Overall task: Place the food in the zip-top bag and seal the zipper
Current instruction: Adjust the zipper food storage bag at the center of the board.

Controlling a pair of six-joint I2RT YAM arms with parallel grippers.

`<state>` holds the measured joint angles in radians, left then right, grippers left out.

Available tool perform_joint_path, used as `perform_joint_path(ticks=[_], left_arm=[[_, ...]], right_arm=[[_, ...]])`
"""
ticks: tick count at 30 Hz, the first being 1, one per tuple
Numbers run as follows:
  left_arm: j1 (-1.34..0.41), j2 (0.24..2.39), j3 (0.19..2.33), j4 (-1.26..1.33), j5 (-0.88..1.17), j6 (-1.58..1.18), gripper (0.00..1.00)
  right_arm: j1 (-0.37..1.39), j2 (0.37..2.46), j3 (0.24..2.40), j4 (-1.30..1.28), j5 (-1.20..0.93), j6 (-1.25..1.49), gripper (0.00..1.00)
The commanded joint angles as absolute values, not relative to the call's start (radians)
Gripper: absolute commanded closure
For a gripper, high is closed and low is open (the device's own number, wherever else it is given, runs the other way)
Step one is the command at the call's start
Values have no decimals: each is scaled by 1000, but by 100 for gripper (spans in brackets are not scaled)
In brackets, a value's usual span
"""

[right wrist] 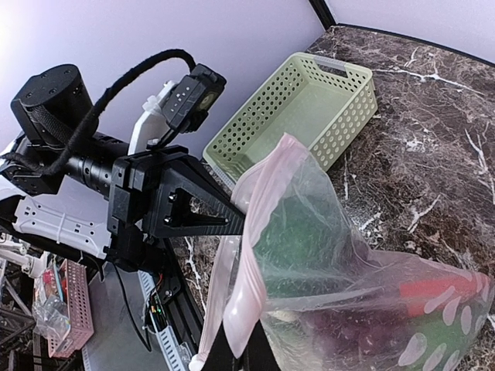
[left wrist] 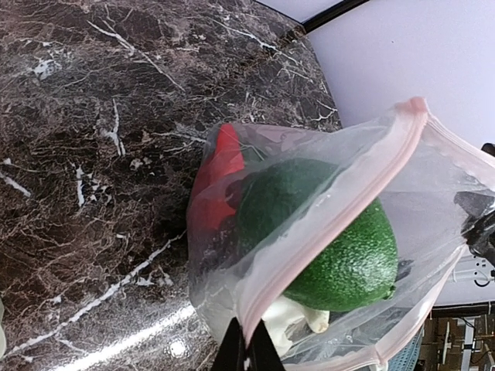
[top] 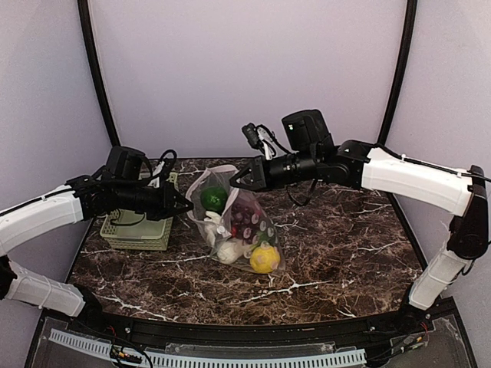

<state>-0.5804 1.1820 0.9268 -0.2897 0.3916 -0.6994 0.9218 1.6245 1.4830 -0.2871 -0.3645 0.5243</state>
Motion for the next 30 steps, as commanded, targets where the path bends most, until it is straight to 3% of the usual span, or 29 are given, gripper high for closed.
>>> perform_joint_path(ticks=[1,11,17,23,26,30], left_arm=[[-576,1162,979,-219,477,-676,99],[-575,1157,1043,-75,617,-771,99],[-574,1131,969,11,540,-848,99],[-544,1099,916,32,416,-908,99],[-532,1090,894,61,386,-940,99],[-528,1089,893,81,380,-963,99]], right_arm=[[923,1581,1528,-256,-345,497,100],[910,1630,1679,-314,-304,453,97],[909,1644,1708,-315,-312,454,59],[908,1567,1628,-321,-270,414,28],[910,1508,1556,-321,-252,388,20],[925,1411,1437,-310,-225,358,20]])
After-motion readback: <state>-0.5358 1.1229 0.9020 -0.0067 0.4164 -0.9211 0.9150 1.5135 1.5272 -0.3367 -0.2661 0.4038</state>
